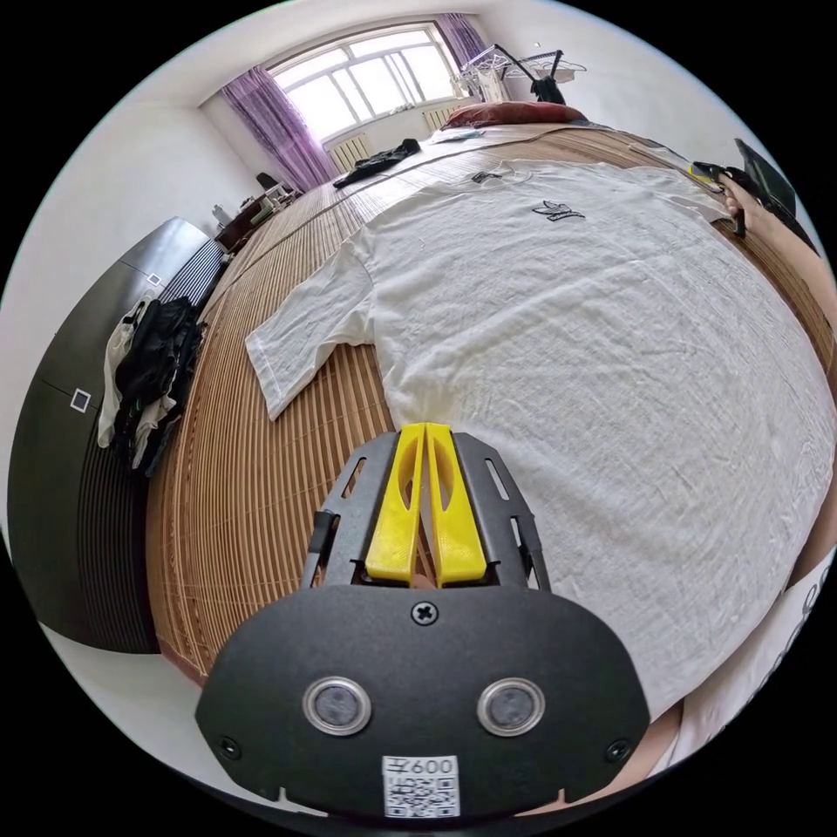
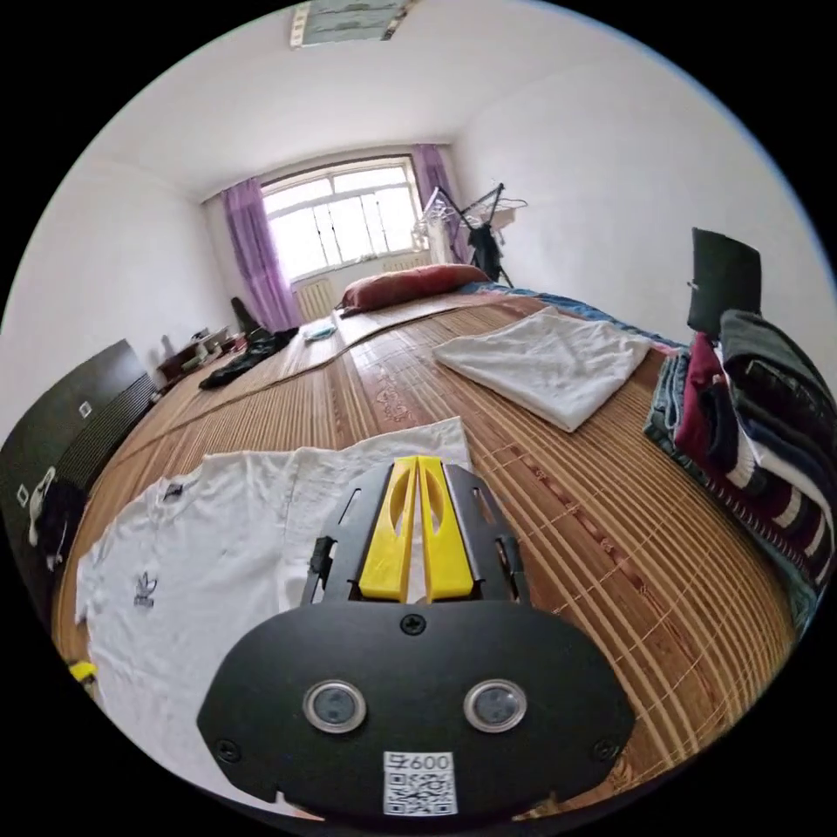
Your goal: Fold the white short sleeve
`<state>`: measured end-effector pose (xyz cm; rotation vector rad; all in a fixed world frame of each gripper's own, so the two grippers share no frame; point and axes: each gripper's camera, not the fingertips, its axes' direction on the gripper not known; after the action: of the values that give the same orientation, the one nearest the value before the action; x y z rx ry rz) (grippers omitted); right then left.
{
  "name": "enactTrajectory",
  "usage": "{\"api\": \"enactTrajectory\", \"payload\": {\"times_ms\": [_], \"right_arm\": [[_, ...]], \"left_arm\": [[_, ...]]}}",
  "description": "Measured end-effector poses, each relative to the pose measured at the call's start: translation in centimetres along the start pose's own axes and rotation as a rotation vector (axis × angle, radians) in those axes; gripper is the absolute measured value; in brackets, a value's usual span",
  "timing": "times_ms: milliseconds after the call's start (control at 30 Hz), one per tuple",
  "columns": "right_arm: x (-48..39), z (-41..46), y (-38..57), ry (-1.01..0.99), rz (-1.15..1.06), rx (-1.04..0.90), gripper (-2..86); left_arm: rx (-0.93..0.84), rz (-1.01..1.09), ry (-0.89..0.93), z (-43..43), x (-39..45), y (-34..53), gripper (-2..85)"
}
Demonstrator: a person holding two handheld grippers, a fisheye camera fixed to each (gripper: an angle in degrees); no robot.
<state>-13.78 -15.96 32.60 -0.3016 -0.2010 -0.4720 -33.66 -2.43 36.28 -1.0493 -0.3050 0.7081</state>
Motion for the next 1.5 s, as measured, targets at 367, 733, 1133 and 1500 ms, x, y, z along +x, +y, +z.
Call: {"api": "enactTrajectory", "payload": {"times_ms": [367, 733, 1133, 1500], "right_arm": [[6.6, -0.1, 6.3, 0.259, 0.153, -0.204, -0.8], [5.2, -5.4, 19.0, -0.202, -0.072, 0.102, -0.8], [14.1, -4.6, 26.2, -0.218, 0.057, 0.135, -0.8], [22.9, -6.1, 35.8, -0.353, 0.323, 0.492, -0.8]], "left_arm": [[0.008, 0.000, -0.004, 0.0, 0.8, 0.1, 0.1], [0.016, 0.039, -0.075, 0.0, 3.1, 0.2, 0.3], [0.159, 0.053, -0.194, -1.3, 3.0, 2.6, 0.8], [0.012, -0.156, 0.157, 2.8, -5.1, 3.4, 0.8]]}}
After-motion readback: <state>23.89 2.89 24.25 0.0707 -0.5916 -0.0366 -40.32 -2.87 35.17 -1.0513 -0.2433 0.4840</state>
